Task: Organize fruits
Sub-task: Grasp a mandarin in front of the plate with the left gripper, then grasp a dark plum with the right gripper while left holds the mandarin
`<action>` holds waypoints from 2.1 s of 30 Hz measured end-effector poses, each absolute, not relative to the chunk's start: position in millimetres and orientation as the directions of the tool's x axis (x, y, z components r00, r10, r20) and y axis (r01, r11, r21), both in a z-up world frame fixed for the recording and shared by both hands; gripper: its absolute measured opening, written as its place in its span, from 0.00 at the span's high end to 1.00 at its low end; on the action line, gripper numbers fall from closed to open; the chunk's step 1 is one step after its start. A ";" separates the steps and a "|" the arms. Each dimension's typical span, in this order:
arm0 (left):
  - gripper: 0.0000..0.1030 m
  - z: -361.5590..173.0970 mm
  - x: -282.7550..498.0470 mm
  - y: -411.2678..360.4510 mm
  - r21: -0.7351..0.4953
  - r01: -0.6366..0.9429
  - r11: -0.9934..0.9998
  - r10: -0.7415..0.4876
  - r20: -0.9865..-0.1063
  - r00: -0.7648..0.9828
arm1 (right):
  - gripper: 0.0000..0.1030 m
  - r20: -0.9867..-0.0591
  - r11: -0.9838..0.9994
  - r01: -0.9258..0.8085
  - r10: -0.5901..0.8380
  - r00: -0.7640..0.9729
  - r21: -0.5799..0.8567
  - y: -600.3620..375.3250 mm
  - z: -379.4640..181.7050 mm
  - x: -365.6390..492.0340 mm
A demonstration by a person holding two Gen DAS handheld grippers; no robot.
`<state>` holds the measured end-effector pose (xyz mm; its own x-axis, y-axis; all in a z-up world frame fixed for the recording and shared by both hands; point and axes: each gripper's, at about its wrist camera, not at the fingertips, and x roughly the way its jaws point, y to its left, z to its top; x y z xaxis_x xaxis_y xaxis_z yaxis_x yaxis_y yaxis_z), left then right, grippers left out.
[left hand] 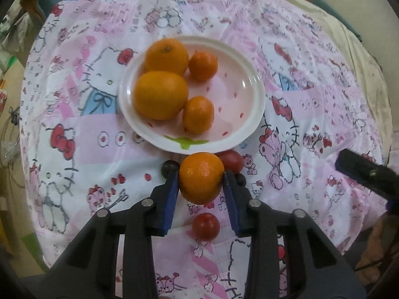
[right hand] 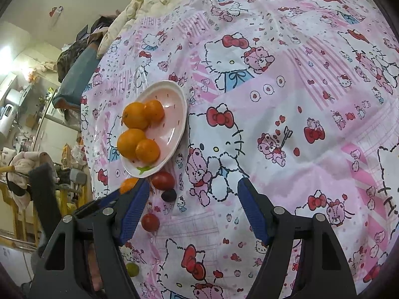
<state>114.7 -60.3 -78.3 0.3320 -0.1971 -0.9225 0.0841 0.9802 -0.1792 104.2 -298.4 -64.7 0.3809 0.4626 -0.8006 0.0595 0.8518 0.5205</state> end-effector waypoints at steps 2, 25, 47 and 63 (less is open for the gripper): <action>0.69 -71.9 114.3 -53.0 -0.185 0.069 0.980 -0.197 -0.917 0.346 | 0.26 -0.803 0.854 0.055 0.463 0.374 0.518 -294.9 -66.7 104.9; 0.69 -60.5 104.8 19.4 -0.266 -0.055 0.962 -0.229 -0.903 0.362 | 0.46 -0.945 0.947 -0.223 0.273 0.182 0.230 -171.5 -126.6 131.5; 0.69 -57.2 105.2 12.1 -0.183 -0.042 0.982 -0.149 -0.894 0.422 | 0.77 -0.886 0.906 -0.200 0.413 0.210 0.374 -203.6 -103.5 116.8; 0.69 -42.3 122.9 -15.2 -0.187 0.015 0.982 -0.173 -0.871 0.460 | 0.77 -0.705 0.781 -0.125 0.610 0.362 0.612 -267.3 -41.6 127.4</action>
<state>122.9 -15.2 -42.3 0.4597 -0.1730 -0.8710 0.0146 0.9822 -0.1873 127.4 -267.3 -41.6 0.3619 0.6102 -0.7047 -0.1249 0.7809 0.6120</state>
